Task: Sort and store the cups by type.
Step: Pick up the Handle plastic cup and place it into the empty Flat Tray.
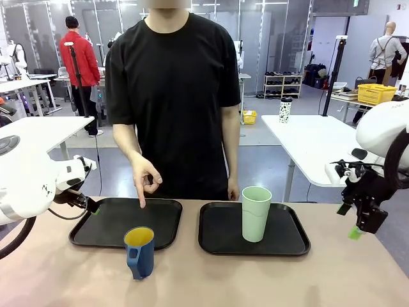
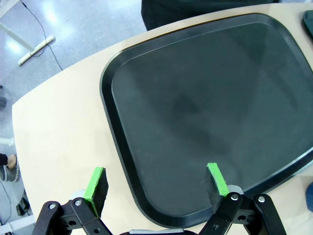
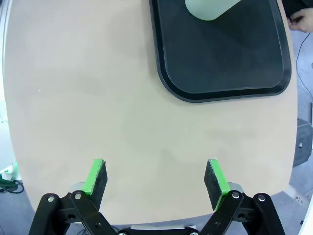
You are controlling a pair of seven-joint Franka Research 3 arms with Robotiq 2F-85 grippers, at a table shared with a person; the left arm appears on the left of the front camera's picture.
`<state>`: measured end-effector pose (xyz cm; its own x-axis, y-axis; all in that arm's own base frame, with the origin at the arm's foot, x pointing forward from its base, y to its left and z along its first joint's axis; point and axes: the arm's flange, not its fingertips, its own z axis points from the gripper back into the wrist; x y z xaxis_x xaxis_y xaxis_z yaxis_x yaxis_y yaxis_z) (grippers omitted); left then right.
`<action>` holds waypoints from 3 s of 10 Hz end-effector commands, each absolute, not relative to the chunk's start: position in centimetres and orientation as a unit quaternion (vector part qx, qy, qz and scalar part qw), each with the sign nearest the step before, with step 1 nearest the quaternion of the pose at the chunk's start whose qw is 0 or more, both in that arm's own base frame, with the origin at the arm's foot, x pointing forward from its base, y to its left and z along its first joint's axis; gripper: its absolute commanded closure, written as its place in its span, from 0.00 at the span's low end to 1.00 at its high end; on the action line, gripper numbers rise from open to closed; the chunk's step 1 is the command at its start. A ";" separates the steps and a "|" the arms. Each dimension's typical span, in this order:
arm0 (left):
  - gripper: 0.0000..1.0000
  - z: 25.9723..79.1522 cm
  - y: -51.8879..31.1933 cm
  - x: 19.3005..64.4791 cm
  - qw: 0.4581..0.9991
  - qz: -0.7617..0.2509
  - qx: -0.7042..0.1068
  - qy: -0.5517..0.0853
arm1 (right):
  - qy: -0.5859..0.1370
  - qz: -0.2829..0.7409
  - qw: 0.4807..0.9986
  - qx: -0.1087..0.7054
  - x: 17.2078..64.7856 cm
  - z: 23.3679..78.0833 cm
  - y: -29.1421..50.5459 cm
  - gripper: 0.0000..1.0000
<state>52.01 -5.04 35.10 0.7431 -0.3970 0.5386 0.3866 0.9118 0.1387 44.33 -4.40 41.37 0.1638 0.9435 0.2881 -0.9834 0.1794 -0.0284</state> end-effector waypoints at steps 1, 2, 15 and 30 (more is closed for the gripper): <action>0.00 35.1 -5.0 52.0 0.934 -0.210 0.009 -0.291 | -0.120 0.637 0.757 0.080 44.4 41.3 -4.5 0.00; 0.00 36.2 -4.2 51.7 0.918 -0.254 0.015 -0.304 | -0.120 0.637 0.757 0.080 44.4 41.3 -4.5 0.00; 0.00 38.0 -0.5 44.7 0.705 -0.696 0.052 -0.129 | -0.120 0.637 0.757 0.080 44.4 41.3 -4.5 0.00; 0.00 31.7 -6.3 44.2 0.576 -0.701 -0.266 -0.326 | -0.120 0.637 0.757 0.080 44.4 41.3 -4.5 0.00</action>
<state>43.18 -6.86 32.98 -0.1973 -0.7008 0.6856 0.9797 -0.1153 0.1640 44.35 -4.41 41.35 0.1634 0.9428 0.2905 -0.9835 0.1790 -0.0279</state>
